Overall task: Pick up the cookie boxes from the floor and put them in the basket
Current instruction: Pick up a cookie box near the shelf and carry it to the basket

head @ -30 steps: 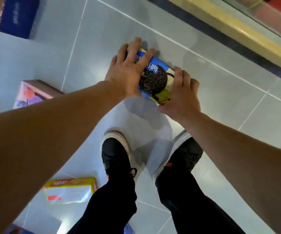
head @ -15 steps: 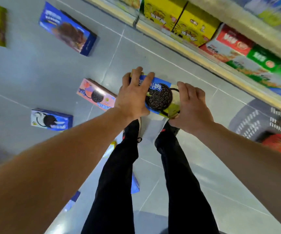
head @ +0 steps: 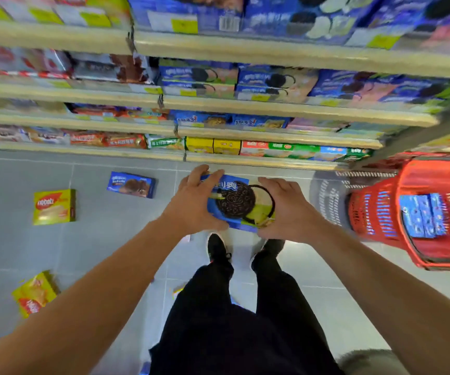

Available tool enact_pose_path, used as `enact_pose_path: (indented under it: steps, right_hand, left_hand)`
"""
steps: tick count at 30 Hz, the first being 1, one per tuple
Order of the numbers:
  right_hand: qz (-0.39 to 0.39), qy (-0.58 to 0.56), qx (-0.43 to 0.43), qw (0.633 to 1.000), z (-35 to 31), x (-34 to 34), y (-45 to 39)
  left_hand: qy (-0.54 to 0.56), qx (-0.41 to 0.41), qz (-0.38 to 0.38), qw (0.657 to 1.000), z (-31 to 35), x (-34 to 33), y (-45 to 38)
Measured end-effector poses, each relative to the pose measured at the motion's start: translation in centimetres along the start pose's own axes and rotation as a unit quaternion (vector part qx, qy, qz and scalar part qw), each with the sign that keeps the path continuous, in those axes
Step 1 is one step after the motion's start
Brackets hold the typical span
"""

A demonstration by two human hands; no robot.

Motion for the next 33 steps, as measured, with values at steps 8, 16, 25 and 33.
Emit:
enact_pose_path:
  steps: [8, 16, 25, 33]
  right_hand:
    - [0.063, -0.362, -0.113, 0.923, 4.0, 6.3, 14.3]
    - [0.108, -0.629, -0.177, 0.749, 12.3, 4.2, 29.9]
    - [0.214, -0.693, -0.129, 0.676, 20.6, 7.2, 43.7]
    - [0.538, -0.591, -0.111, 0.590, 28.7, 11.9, 51.1]
  left_hand:
    - [0.188, -0.106, -0.040, 0.976, 14.1, 3.7, 4.0]
    - [0.149, -0.248, -0.110, 0.951, 32.2, -2.6, 9.2]
    - [0.177, -0.245, -0.029, 0.953, 45.1, -10.8, 11.5]
    - [0.235, -0.201, -0.017, 0.951, 52.8, -17.4, 9.2]
Point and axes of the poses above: each hand's wrist, its own y-axis away from the middle knuckle, its own x-axis out of the back of the hand, z = x × y, the point moved 9 cm from there along -y, towards the middle knuckle, and after that the axes turned 11 degrees about x, right-handed, at the moved point
